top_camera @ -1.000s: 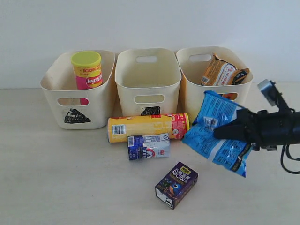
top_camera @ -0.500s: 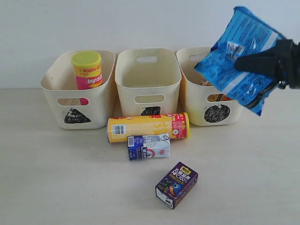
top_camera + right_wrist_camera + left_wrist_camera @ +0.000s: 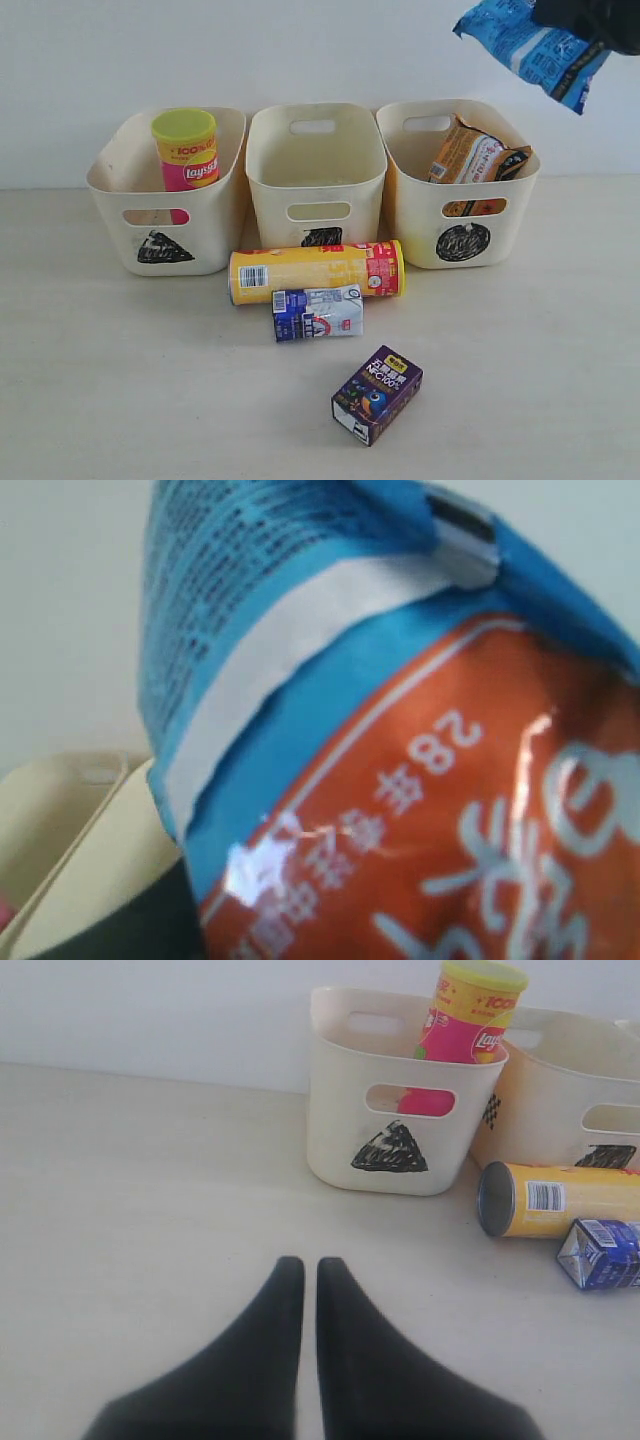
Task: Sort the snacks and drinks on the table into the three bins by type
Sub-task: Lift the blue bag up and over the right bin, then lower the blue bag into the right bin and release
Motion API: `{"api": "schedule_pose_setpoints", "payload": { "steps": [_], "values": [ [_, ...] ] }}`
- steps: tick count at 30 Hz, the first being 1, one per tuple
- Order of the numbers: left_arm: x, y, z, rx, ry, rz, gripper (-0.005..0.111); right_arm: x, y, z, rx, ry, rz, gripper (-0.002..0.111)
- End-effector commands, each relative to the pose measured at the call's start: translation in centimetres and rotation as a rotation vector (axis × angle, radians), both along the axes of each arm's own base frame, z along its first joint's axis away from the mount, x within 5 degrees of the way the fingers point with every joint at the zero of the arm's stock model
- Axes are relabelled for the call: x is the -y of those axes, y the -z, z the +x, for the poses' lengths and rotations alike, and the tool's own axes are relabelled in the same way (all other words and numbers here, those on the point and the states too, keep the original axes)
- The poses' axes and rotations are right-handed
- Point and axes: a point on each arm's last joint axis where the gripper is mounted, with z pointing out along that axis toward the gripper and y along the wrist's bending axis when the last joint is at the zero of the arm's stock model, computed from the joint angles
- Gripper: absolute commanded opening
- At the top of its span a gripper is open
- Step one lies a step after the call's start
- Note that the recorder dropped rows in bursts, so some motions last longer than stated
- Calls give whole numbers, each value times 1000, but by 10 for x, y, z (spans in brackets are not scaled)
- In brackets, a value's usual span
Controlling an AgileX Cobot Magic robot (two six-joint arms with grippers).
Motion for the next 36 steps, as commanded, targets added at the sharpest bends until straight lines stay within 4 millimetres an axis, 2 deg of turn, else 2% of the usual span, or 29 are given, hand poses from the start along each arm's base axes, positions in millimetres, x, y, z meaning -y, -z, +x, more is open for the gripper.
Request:
{"api": "schedule_pose_setpoints", "payload": {
  "steps": [1, 6, 10, 15, 20, 22, 24, 29, 31, 34, 36],
  "values": [
    [0, -2, 0, 19, -5, -12, 4, -17, -3, 23, 37, 121, -131, 0],
    [0, -2, 0, 19, -5, -12, 4, -37, 14, 58, 19, 81, -146, 0],
    [0, -2, 0, 19, -5, -12, 4, -41, 39, 84, -22, 85, -155, 0],
    [0, -2, 0, 19, -5, -12, 4, -43, 67, 106, -72, 92, -159, 0],
    [0, -2, 0, 19, -5, -12, 4, -47, 91, 116, -131, 85, -112, 1],
    [0, -2, 0, 19, -5, -12, 4, -47, 99, 119, -153, 86, -100, 9],
    [0, -2, 0, 19, -5, -12, 4, -48, 107, 120, -173, 83, -89, 23],
    [0, -2, 0, 19, -5, -12, 4, -49, 113, 122, -195, 86, -59, 67],
    [0, -2, 0, 19, -5, -12, 4, -49, 112, 121, -198, 90, -45, 75],
    [0, -2, 0, 19, -5, -12, 4, -49, 107, 120, -187, 90, -44, 76],
    [0, -2, 0, 19, -5, -12, 4, -48, 95, 117, -163, 92, -41, 76]
  ]
}}
